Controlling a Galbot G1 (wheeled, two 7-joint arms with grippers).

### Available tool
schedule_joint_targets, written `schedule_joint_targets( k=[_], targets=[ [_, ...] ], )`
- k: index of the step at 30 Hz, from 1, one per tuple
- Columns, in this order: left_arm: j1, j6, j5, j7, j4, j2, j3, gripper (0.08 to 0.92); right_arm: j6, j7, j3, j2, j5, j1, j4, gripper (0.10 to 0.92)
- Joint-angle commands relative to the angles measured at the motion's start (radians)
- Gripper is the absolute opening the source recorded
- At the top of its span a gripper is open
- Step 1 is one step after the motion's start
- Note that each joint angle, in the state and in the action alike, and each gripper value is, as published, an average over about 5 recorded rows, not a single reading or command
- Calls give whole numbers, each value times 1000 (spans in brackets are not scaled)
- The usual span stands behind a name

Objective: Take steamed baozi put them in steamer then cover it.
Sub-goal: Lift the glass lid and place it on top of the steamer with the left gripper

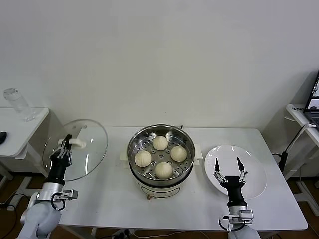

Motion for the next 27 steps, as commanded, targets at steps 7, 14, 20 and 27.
schedule_joint_targets(
  k=[7,14,20,27],
  targets=[
    [-207,380,35,126,-355,-29,564,193,-51,19,9,11,6,18,-20,823],
    [-320,524,117,310,-335,-76,719,193,-55,25,13,25,0,25,-33,823],
    [-362,635,168,438,-288,-124,789,193,-59,34,17,38,-19,33,-51,823],
    [-380,674,244,505,-202,-187,830,193,-63,40,23,44,-30,39,-56,823]
  ],
)
